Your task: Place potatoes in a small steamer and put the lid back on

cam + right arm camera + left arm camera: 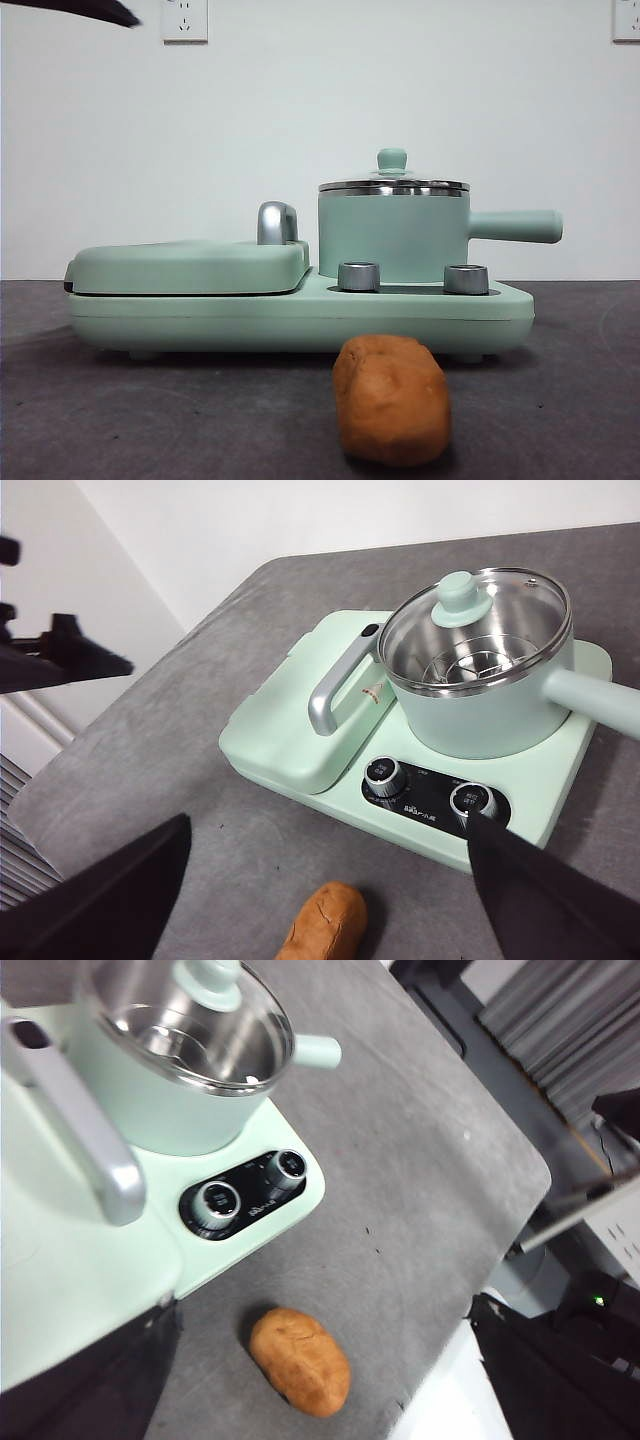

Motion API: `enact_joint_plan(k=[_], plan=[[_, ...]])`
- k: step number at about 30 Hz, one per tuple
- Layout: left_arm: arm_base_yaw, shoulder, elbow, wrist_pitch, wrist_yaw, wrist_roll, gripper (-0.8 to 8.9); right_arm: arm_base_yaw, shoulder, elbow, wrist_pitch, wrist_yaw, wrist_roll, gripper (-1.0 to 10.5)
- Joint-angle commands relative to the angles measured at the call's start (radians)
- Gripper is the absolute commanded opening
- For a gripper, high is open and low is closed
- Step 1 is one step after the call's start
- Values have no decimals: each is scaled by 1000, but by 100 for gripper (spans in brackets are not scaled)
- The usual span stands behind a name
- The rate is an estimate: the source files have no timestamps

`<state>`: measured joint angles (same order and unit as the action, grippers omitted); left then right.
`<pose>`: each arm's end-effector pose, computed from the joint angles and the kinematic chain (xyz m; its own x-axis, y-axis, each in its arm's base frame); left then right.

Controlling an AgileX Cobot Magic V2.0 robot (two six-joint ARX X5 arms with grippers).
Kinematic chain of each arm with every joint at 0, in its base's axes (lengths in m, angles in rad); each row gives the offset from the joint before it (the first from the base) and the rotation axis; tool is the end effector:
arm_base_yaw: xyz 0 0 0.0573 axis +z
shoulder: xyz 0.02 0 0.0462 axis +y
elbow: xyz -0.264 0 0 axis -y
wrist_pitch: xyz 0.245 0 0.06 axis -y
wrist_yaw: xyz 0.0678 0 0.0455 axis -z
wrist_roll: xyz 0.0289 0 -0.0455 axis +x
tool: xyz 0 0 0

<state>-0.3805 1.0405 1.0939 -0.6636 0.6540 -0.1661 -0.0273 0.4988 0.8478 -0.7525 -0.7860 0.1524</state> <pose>0.1813 -0.0914 0.3522 0.3780 -0.8064 -0.4548 0.6593 0.5793 -0.4793 0.0795 0.0183 0.3353 0.6690 0.6895 -0.2775 -0.5643 0.7142 0.4142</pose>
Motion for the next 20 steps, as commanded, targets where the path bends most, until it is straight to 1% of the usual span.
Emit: enact_joint_plan(k=[1,3,9,12,15,20], plan=[[-32,77,73,5,-18,47,473,0,3,18,4,-3,-15,470],[-55,131,117,6,-44,50,473,0,3,18,4,-3,-15,491],[-117,314,281,6,-115,57,473,0,3,18,3,-3,-14,492],[-149,407,373,4,-161,73,473,0,3,18,4,-3,-15,492],[-178,498,461,4,-230,82,473,0,3,18,4,0,-15,492],[-218,640,592,5,-362,137,472,2,3,18,4,1,-15,492]])
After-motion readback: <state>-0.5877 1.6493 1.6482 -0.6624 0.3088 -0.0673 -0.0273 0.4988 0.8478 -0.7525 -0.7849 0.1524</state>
